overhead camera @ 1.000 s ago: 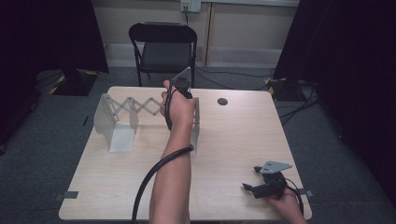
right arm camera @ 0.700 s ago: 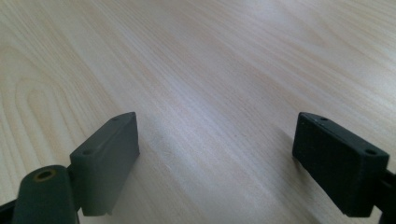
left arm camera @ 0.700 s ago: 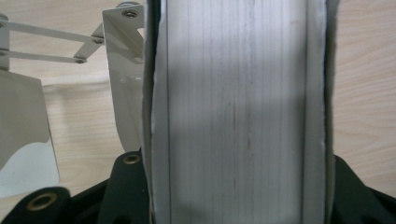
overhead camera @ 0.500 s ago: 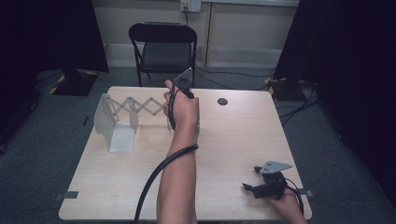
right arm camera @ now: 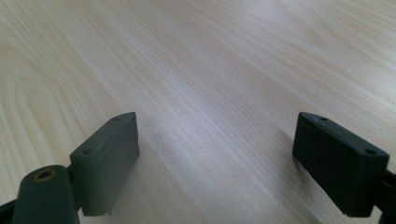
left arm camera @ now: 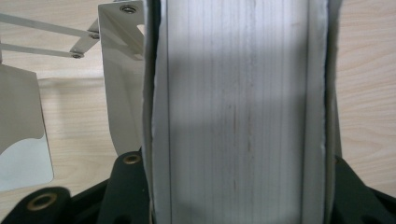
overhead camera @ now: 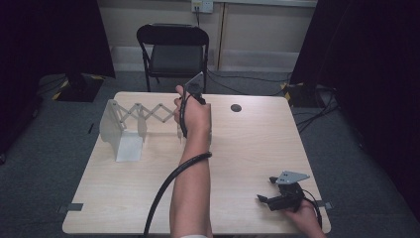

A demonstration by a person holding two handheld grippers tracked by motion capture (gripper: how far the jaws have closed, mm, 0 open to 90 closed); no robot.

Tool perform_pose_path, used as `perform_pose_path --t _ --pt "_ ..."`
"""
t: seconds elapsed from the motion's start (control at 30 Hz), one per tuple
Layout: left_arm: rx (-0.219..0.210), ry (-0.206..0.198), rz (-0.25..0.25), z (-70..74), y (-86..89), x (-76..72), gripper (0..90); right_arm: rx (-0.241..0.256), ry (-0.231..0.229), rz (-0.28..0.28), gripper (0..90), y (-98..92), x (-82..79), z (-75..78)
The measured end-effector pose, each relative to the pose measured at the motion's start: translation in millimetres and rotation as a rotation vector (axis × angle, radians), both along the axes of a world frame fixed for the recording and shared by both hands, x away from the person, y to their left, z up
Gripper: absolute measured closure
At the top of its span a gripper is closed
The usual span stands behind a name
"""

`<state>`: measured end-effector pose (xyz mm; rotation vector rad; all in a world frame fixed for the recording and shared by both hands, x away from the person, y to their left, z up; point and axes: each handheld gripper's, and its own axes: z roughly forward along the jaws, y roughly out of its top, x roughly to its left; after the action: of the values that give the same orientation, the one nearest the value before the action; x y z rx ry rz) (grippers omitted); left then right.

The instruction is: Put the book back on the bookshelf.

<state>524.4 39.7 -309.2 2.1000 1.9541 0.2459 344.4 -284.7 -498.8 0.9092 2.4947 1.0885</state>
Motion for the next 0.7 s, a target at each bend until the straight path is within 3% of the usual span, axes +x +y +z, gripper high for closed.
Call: perform_pose_path --t 0.43,0.63,0.7 --pt "0.026 0.004 -0.022 -1.3 -6.9 1.7 52.7 0.0 0.0 0.0 14.0 0.0 0.0 0.0" --pt "0.034 -0.049 -0.022 -1.6 -8.2 0.0 51.3 0.0 0.0 0.0 14.0 0.0 0.0 0.0" --pt "0.03 -0.047 -0.023 0.1 -7.9 -1.2 50.6 0.0 0.001 0.0 14.0 0.0 -0.1 -0.1"
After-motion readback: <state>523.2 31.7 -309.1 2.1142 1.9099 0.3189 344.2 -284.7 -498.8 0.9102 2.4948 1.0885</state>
